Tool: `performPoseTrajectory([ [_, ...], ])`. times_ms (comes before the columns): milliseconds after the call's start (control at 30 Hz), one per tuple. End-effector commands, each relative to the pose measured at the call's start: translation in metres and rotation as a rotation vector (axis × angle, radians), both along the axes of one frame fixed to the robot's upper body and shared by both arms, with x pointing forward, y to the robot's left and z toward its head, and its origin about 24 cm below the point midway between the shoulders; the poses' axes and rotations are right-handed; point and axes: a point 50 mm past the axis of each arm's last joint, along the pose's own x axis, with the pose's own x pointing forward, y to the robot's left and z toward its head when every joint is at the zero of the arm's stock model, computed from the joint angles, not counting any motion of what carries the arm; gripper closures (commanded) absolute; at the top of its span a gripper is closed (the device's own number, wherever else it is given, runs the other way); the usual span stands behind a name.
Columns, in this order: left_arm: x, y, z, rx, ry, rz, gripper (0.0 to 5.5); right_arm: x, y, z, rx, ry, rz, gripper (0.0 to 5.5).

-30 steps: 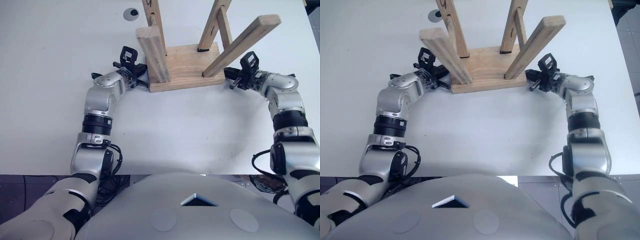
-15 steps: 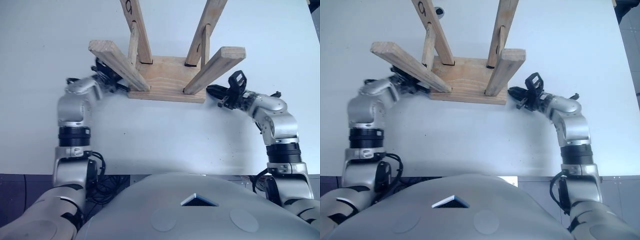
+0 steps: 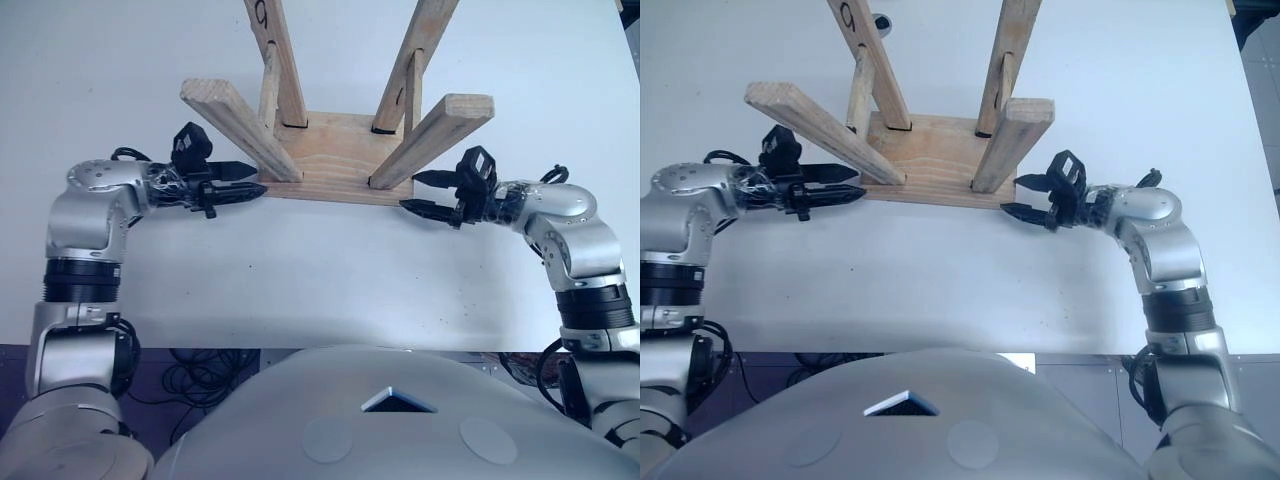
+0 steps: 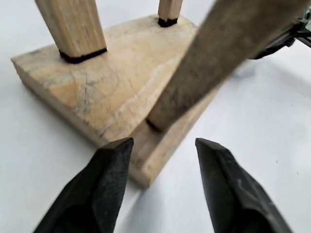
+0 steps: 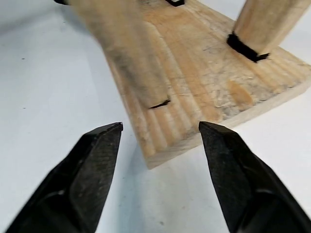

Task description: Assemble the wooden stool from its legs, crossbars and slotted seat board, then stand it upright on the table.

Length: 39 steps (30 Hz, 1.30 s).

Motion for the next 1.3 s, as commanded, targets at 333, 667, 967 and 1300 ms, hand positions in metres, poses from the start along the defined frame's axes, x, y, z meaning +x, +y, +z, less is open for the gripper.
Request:
performPoseTrajectory([
  [333,0.010,-0.019,0.000,-0.114,0.084,-0.050,3.58,0.008,0.019,-0.017,0.050,0.211,0.058,3.85],
  [667,0.002,-0.021,0.049,-0.338,0.418,0.034,3.73,0.013,0.012,0.043,0.358,0.671,0.076,4.23],
  [967,0.010,-0.028,0.067,-0.372,0.401,0.099,3.29,0.044,0.005,0.052,0.453,0.860,-0.162,4.30],
  [1300,0.042,0.023,0.082,-0.393,0.245,0.328,2.13,0.065,-0.026,0.050,0.522,0.851,-0.385,2.62],
])
